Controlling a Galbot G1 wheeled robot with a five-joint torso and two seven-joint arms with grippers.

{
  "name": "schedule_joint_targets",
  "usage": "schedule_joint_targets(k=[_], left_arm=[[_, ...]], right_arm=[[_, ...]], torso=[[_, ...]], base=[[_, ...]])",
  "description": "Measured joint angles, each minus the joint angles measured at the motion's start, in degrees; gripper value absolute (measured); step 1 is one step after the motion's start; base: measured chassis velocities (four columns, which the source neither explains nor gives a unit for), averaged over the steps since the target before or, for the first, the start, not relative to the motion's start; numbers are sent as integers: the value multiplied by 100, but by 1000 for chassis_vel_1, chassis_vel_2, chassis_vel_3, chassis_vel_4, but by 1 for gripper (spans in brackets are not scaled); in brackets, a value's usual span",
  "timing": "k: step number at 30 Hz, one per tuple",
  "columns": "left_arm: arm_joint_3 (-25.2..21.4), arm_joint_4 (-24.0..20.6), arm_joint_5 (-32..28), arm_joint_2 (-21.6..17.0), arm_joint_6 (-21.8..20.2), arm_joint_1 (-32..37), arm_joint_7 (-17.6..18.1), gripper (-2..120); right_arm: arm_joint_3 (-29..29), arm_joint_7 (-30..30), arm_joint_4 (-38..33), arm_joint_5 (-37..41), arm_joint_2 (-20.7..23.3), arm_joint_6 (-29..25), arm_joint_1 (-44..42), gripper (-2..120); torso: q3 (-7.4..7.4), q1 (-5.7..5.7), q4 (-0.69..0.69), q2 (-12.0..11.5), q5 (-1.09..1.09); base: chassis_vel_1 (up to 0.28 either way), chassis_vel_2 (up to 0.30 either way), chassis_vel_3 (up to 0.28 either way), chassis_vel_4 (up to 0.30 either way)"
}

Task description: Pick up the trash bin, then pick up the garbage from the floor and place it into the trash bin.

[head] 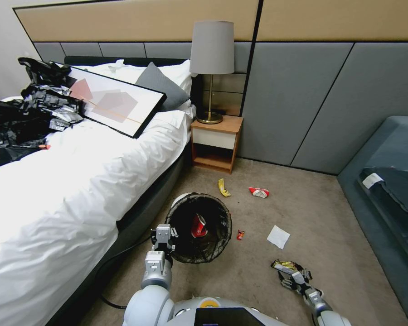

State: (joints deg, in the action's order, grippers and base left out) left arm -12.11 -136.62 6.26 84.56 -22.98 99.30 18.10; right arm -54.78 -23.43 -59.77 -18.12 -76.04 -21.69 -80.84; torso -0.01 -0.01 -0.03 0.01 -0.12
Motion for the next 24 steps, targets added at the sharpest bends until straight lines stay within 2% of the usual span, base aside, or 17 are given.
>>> schedule_joint_targets(k=[4,11,24], left_arm=[[-5,0,5,4,0,11,3,0],[-8,1,16,8,1,15,4,0],[-5,4,22,10,2,16,4,0]], right_arm=[[25,-10,301,84,42,-8,142,85],[34,-7,475,147,93,-10,286,85],[42,43,489,227,97,-11,305,85]], torso=[[0,0,-2,1,2],[0,-1,6,1,9],[1,0,5,0,14]], base=[[0,0,0,0],[0,0,0,0],[0,0,0,0]])
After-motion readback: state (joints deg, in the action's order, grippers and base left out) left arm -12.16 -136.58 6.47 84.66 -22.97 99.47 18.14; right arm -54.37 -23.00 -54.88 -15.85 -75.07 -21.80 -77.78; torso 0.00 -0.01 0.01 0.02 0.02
